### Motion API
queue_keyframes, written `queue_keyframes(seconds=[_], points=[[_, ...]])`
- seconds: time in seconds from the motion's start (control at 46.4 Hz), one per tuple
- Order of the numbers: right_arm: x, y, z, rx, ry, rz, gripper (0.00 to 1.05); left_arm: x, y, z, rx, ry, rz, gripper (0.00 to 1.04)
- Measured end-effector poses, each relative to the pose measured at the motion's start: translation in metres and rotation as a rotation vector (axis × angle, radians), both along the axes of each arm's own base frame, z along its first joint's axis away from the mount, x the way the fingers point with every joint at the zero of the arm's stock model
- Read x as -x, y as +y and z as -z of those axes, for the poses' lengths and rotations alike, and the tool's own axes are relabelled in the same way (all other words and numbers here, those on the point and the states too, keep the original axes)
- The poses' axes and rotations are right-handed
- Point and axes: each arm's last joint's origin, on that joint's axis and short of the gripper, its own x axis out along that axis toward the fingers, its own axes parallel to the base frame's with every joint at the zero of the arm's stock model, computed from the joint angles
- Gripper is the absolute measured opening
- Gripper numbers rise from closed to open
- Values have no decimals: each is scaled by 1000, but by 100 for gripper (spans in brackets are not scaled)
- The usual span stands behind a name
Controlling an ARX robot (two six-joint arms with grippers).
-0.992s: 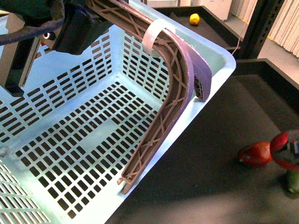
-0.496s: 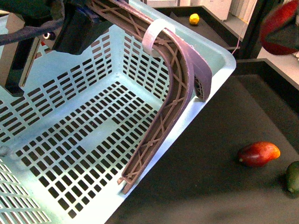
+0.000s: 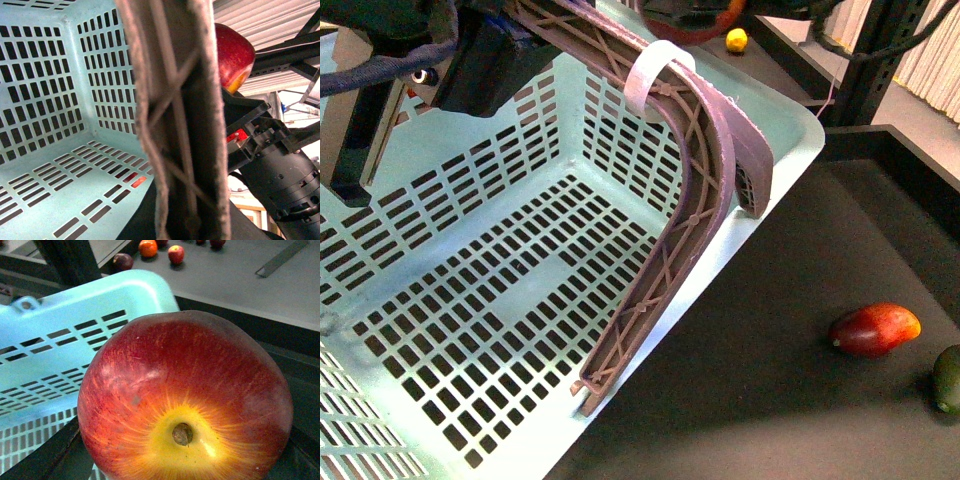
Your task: Pick apple with right arm and hold basket with left
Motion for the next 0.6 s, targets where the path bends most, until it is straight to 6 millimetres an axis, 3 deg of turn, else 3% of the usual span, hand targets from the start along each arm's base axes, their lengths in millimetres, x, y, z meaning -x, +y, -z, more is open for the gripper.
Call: queue_keyframes(seconds=[0.237, 0.431, 0.604], points=[[13, 22, 15, -17, 61, -59, 79, 0, 0, 0, -2, 1, -2, 7], [16, 25, 23, -16, 87, -60, 79, 0, 0, 0, -9, -3, -10, 7], [16, 27, 23, -20, 92, -60, 97, 0, 0, 0, -9, -4, -13, 7]])
